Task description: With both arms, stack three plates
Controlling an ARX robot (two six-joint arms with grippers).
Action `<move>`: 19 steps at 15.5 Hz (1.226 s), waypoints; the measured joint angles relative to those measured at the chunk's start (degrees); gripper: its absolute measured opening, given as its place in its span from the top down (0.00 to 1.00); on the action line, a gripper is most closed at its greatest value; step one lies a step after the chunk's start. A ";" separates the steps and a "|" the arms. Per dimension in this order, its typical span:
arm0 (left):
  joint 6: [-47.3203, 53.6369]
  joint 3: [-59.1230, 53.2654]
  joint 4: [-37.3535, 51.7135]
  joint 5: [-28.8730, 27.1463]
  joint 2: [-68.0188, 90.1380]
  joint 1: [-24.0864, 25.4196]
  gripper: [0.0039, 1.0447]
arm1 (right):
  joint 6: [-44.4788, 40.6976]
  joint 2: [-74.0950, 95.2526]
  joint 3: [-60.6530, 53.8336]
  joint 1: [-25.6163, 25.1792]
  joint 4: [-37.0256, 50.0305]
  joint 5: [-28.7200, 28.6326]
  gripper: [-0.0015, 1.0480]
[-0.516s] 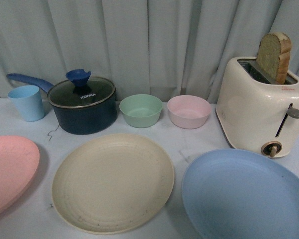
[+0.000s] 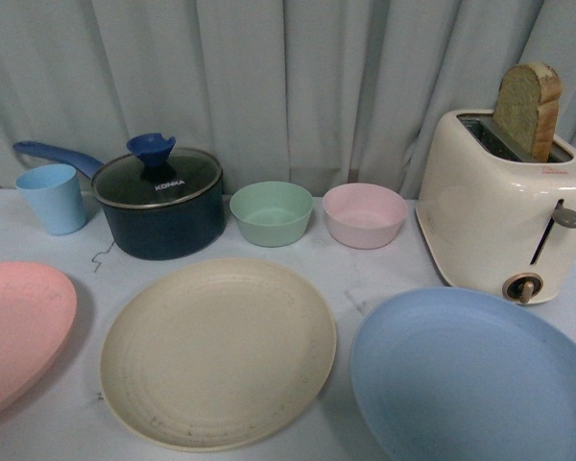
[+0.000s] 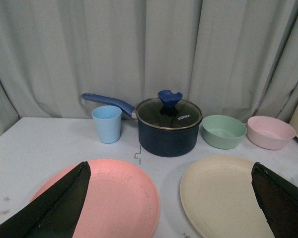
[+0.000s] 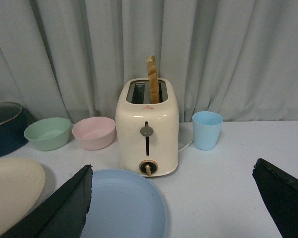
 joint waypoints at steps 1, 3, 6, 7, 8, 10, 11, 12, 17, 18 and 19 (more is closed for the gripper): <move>0.00 0.00 0.00 0.00 0.00 0.00 0.06 | 0.00 0.00 0.00 0.00 0.00 0.00 0.06; 0.00 0.00 0.00 0.00 0.00 0.00 0.06 | 0.00 0.00 0.00 0.00 0.00 0.00 0.06; 0.00 0.00 0.00 0.00 0.00 0.00 0.06 | 0.00 0.00 0.00 0.00 0.00 0.00 0.06; 0.00 0.00 0.00 0.00 0.00 0.00 0.06 | 0.00 0.00 0.00 0.00 0.00 0.00 0.06; 0.00 0.00 0.00 0.00 0.00 0.00 0.06 | 0.00 0.00 0.00 0.00 0.00 0.00 0.06; 0.00 0.00 0.00 0.00 0.00 0.00 0.06 | 0.00 0.00 0.00 0.00 0.00 0.00 0.06; 0.00 0.00 0.00 0.00 0.00 0.00 0.06 | 0.00 0.00 0.00 0.00 0.00 0.00 0.06; 0.00 0.00 0.00 0.00 0.00 0.00 0.06 | 0.00 0.00 0.00 0.00 0.00 -0.02 0.06; 0.00 0.00 0.00 0.00 0.00 0.00 0.06 | 0.00 0.00 0.00 0.00 0.00 0.00 0.06; 0.00 0.00 -0.02 0.00 0.00 0.00 0.06 | 0.00 0.00 0.00 0.00 0.00 -0.02 0.06; 0.00 0.00 0.00 0.00 0.00 0.00 0.06 | 0.00 0.00 0.00 0.00 0.00 0.00 0.06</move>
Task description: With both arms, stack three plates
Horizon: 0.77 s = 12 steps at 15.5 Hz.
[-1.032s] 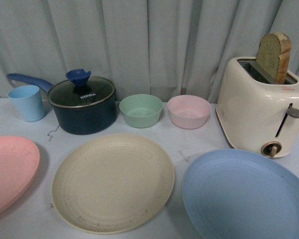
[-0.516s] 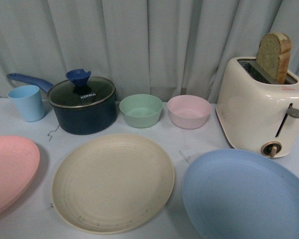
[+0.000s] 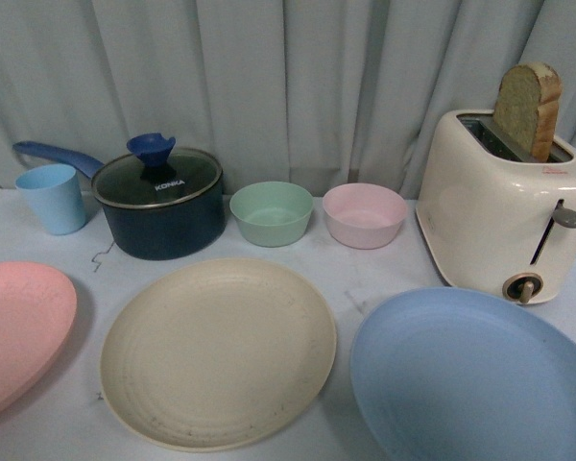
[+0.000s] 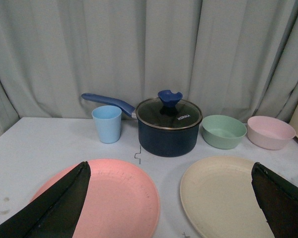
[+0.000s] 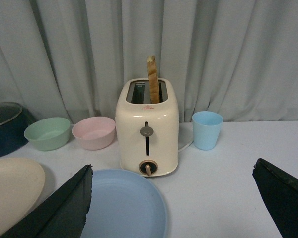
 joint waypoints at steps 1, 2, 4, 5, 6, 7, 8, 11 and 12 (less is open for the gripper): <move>0.00 0.00 0.00 0.00 0.00 0.00 0.06 | 0.00 0.00 0.00 0.00 0.00 0.00 0.06; 0.00 0.00 0.00 0.00 0.00 0.00 0.06 | 0.00 0.00 0.00 0.00 0.00 0.00 0.06; 0.00 0.00 0.00 0.00 0.00 0.00 0.06 | 0.00 0.00 0.00 0.00 0.00 0.00 0.06; 0.00 0.00 0.00 0.00 0.00 0.00 0.06 | 0.00 0.00 0.00 0.00 0.00 0.00 0.06; 0.00 0.00 0.00 0.00 0.00 0.00 0.06 | 0.00 0.00 0.00 0.00 0.00 0.00 0.06; 0.00 0.00 0.00 0.00 0.00 0.00 0.06 | 0.00 0.00 0.00 0.00 0.00 0.00 0.06; 0.00 0.00 0.00 0.00 0.00 0.00 0.06 | 0.00 0.00 0.00 0.00 0.00 0.00 0.06; -6.95 6.73 -15.61 -15.28 10.25 -6.14 0.06 | 0.07 0.00 0.00 0.00 0.00 0.07 0.06; -10.36 8.57 -16.85 -20.46 16.28 -4.79 0.06 | -0.02 0.00 0.00 0.00 0.04 -0.20 0.06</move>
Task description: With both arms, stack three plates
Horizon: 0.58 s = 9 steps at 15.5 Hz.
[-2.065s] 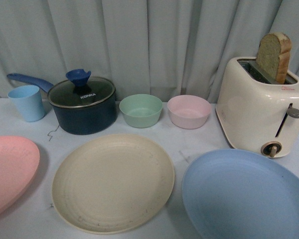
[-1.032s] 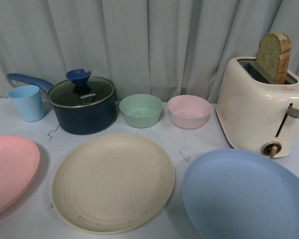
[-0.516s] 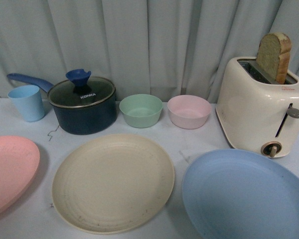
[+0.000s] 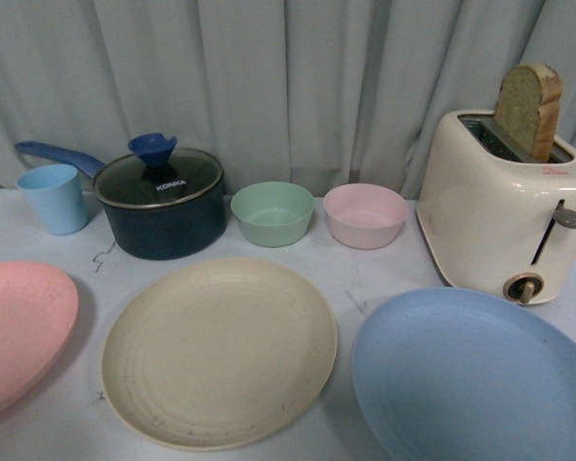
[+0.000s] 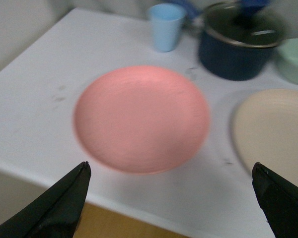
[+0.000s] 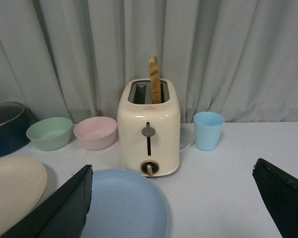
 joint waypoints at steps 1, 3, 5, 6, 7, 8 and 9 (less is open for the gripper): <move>-1.25 -0.02 2.80 -0.02 2.67 4.20 0.06 | 0.02 0.00 0.00 -0.07 -0.09 0.26 0.06; -0.81 0.76 9.92 6.86 7.23 10.95 0.06 | 0.02 0.00 0.00 0.04 -0.04 0.13 0.06; 1.92 3.17 19.23 17.18 16.65 19.63 0.06 | 0.02 0.00 0.00 0.00 0.00 0.17 0.06; 4.57 5.79 26.73 24.22 26.03 26.25 0.06 | 0.02 0.00 0.00 0.00 -0.04 0.17 0.06; 7.61 9.31 33.66 29.35 36.37 31.12 0.06 | 0.02 0.00 0.00 0.00 -0.02 0.17 0.06; 10.49 13.31 38.86 33.07 46.51 34.29 0.06 | 0.02 0.00 0.00 0.00 -0.02 0.17 0.06; 13.44 17.62 42.12 36.11 56.43 36.46 0.06 | 0.02 0.00 0.00 0.00 -0.02 0.17 0.06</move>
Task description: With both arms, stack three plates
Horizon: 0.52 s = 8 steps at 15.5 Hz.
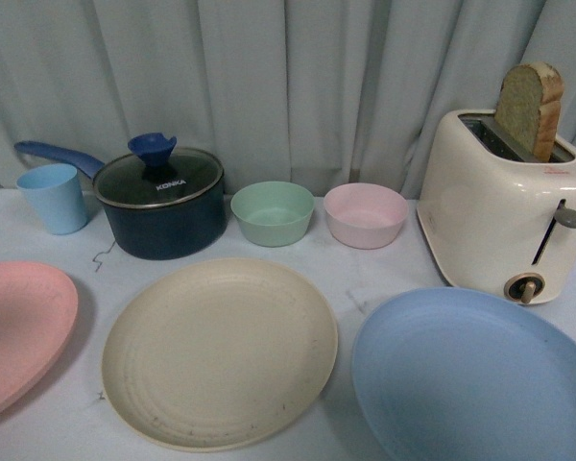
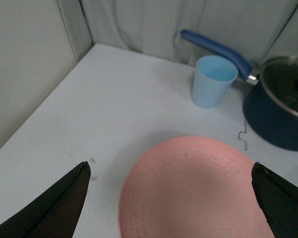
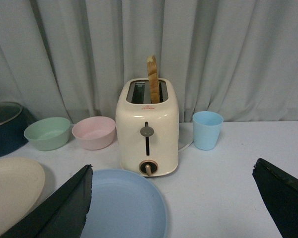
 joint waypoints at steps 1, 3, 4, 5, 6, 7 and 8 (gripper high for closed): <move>2.93 5.03 -0.63 1.68 9.42 1.79 0.06 | 0.00 0.00 0.00 0.00 -0.02 0.00 0.06; 8.20 13.99 -3.56 3.13 24.20 4.48 0.06 | 0.00 0.00 0.00 0.00 0.00 0.00 0.06; 10.14 16.98 -3.61 4.09 28.94 5.31 0.06 | 0.00 0.00 0.00 0.00 -0.02 0.00 0.06; 11.69 19.04 -3.87 4.11 32.13 5.81 0.06 | 0.00 0.00 0.00 0.00 -0.02 0.00 0.06; 13.81 19.63 -3.26 5.11 34.56 5.60 0.06 | 0.00 0.00 0.00 0.00 -0.02 0.00 0.06; 14.88 19.41 -2.34 6.51 35.69 4.66 0.06 | 0.00 0.00 0.00 0.00 -0.02 0.00 0.06; 16.15 18.84 -0.94 7.63 36.79 3.39 0.06 | 0.00 0.00 0.00 0.00 -0.02 0.00 0.06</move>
